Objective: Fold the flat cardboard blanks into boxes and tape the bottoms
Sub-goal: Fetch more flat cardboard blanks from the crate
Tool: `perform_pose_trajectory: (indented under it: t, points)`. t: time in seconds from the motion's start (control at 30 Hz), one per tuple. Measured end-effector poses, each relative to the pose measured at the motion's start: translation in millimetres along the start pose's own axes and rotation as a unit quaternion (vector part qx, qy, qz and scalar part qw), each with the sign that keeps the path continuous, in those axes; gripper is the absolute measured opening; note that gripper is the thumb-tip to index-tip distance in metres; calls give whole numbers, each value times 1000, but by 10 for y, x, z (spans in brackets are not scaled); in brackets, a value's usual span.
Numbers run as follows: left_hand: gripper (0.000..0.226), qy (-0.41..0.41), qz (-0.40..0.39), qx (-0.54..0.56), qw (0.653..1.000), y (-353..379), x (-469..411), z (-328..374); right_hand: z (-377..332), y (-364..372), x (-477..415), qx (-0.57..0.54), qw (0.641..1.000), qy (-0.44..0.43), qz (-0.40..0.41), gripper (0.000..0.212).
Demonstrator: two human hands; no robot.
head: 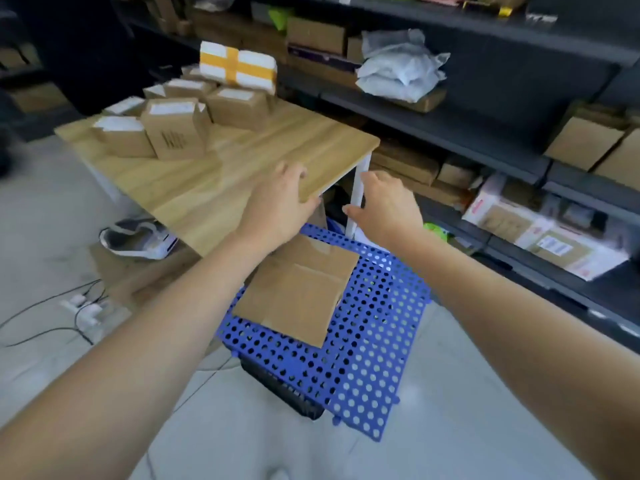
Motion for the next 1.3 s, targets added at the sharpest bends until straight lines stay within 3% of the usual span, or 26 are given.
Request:
perform_pose_trajectory:
  t: [0.13, 0.23, 0.33, 0.37, 0.47, 0.53, 0.63, 0.87, 1.0, 1.07, 1.3]
  points:
    - [41, -135, -92, 63, 985, 936, 280, -946, 170, 1281, 26, -43, 990, 63, -121, 37]
    - [48, -244, -157, 105, 951, 1600, 545, -1527, 388, 2083, 130, -92, 965, 132, -205, 45]
    - [32, -346, -178, 143, 910, 2130, 770, -1959, 599, 2720, 200, -137, 942, 187, -244, 56]
    - [27, -381, -187, 172, 889, 2284, 845, -2054, 656, 2908, 209, -155, 934, 201, -251, 58]
    - [55, -508, -202, 311, 777, 2756, 1063, -2268, 816, 3385, 213, -240, 895, 272, -259, 59]
    - [56, -555, -187, 351, 731, 2970, 1139, -2387, 892, 3585, 206, -314, 856, 331, -245, 38]
    - [59, -594, -139, 402, 683, 3177, 1129, -2505, 1014, 3828, 143, -379, 805, 405, -213, 30]
    - [50, -610, -43, 501, 612, 3413, 982, -2616, 1138, 4095, -80, -513, 711, 457, -150, 54]
    - [40, -651, -37, 498, 572, 3393, 956, -2658, 1181, 4186, -209, -575, 646, 489, -115, 37]
    - [36, -651, -31, 498, 572, 3392, 928, -2732, 1200, 4170, -240, -571, 635, 509, -108, 26]
    - [37, -643, 12, 523, 560, 3337, 917, -2809, 1129, 4227, -352, -573, 631, 508, -120, 28]
Point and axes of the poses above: each hand's wrist, its own x-axis away from the middle knuckle, its own y-axis out of the palm, z = x × y, the point moved 6 cm from there along -x, towards the middle knuckle, and after that the axes turned 1 degree about x, right-handed, at the moved point
